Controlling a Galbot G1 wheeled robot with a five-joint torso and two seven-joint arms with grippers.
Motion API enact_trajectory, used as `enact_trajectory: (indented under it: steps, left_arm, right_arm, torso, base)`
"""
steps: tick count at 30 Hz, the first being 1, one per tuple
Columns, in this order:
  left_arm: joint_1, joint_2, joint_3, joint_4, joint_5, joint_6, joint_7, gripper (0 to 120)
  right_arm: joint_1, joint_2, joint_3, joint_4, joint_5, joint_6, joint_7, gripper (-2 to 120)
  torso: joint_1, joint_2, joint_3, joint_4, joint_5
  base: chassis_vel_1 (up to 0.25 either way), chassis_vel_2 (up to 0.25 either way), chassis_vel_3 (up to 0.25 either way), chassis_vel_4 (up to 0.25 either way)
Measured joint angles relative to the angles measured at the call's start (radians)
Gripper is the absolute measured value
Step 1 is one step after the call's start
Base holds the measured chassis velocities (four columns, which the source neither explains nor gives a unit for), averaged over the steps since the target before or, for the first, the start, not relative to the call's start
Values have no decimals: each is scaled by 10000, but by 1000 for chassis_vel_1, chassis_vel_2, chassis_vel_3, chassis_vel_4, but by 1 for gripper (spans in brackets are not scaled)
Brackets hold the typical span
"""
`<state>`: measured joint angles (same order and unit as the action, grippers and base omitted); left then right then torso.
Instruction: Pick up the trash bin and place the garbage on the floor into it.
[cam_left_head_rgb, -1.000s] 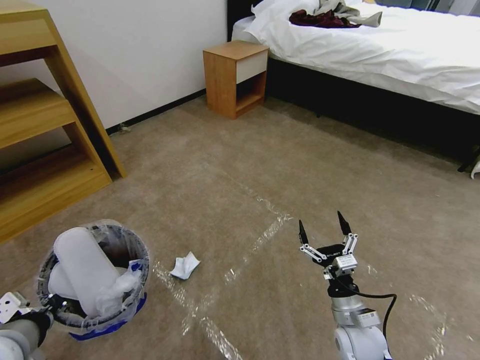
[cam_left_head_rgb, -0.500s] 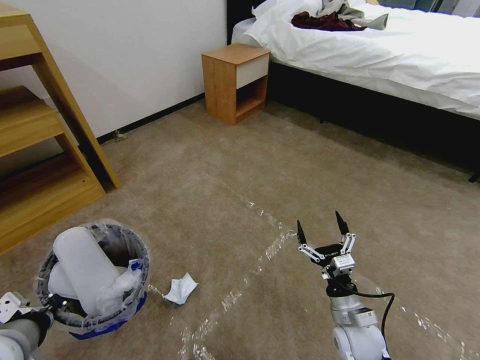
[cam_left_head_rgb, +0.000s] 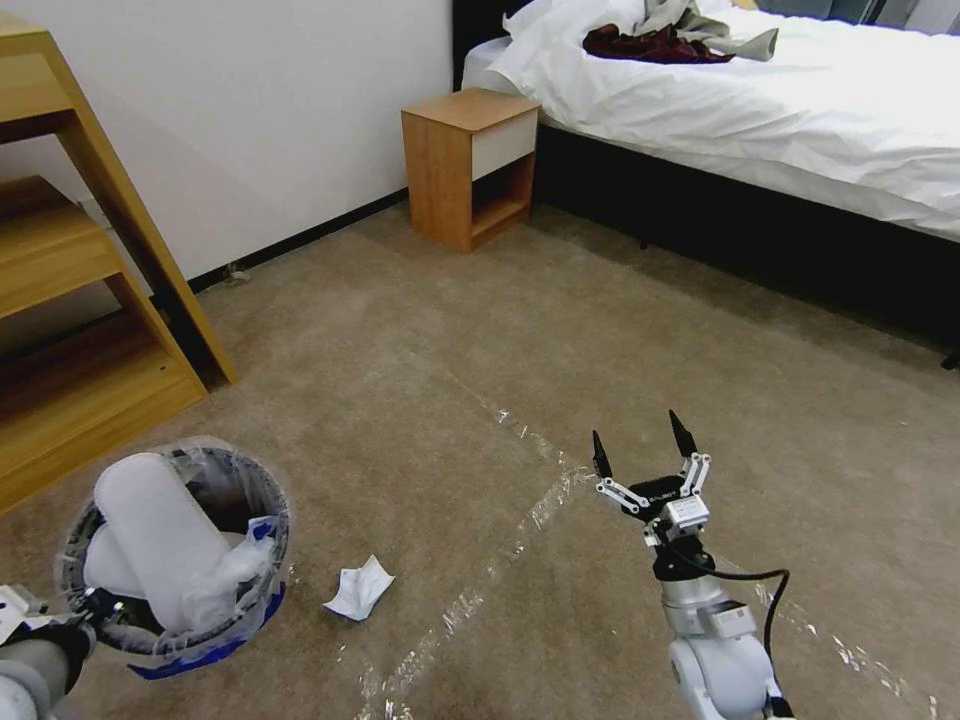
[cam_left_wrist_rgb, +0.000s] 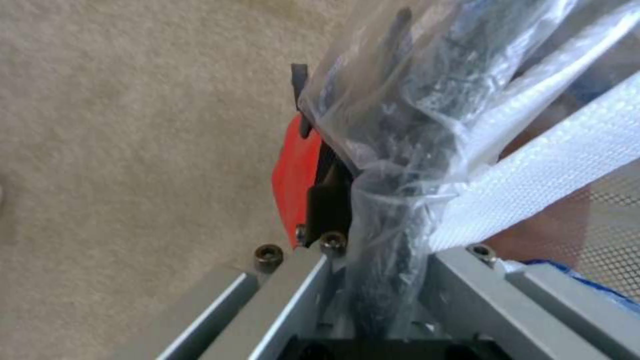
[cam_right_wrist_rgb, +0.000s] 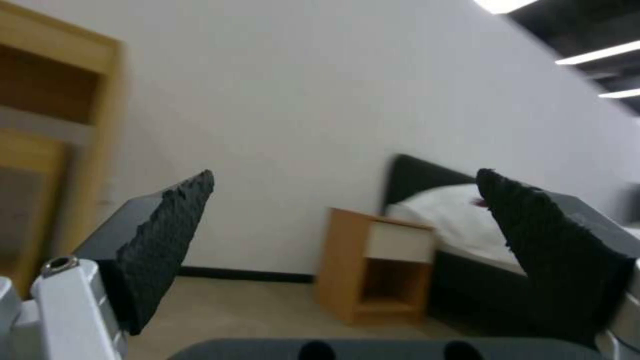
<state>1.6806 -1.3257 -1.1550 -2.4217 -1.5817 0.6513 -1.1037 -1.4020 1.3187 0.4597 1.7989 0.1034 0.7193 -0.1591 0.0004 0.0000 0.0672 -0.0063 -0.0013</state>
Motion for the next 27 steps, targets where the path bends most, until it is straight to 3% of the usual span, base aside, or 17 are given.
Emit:
enact_trajectory:
  steps: [1, 3, 4, 5, 8, 9, 12, 20, 27]
  left_arm:
    - [0, 0, 0, 0, 0, 0, 0, 0]
    - [57, 62, -151, 33, 25, 0, -2, 0]
    - [87, 87, -233, 34, 21, 0, -2, 0]
    - [87, 87, -233, 34, 21, 0, -2, 0]
    - [70, 202, -277, 98, 19, 2, -1, 0]
    - [70, 202, -277, 98, 19, 2, -1, 0]
    - [-176, 536, 20, 342, 55, 14, -1, 0]
    - [-286, 685, 116, 484, 44, 24, 0, 0]
    - [-390, 643, 213, 521, 35, 29, 7, 0]
  right_arm:
    - [0, 0, 0, 0, 0, 0, 0, 100]
    - [498, -974, -539, -119, 576, -92, -402, 100]
    - [924, -1866, -983, -289, 891, -102, -666, 100]
    - [924, -1866, -983, -289, 891, -102, -666, 100]
    - [2348, -3935, -2416, -926, 2056, -132, -1807, 100]
    - [2348, -3935, -2416, -926, 2056, -132, -1807, 100]
    - [3274, -4867, -3250, -1300, 2746, -278, -3038, 100]
    - [5071, -5347, -5292, -1930, 3145, -487, -4509, 100]
    - [6926, -5059, -7237, -2852, 3010, -400, -5436, 100]
  torso:
    - [0, 0, 0, 0, 0]
    - [0, 0, -1, 0, 2]
    - [1, 0, 1, 1, 2]
    - [1, 0, 1, 1, 2]
    - [0, 0, 1, 3, 3]
    - [0, 0, 1, 3, 3]
    - [0, 0, 1, 0, -2]
    - [1, 0, 1, 2, 1]
    - [0, -2, 1, 0, -3]
  base:
    - [0, 0, 0, 0]
    - [0, 0, 0, 0]
    - [0, 0, 0, 0]
    - [0, 0, 0, 0]
    - [0, 0, 0, 0]
    - [0, 0, 0, 0]
    - [0, 0, 0, 0]
    - [0, 0, 0, 0]
    - [0, 0, 0, 0]
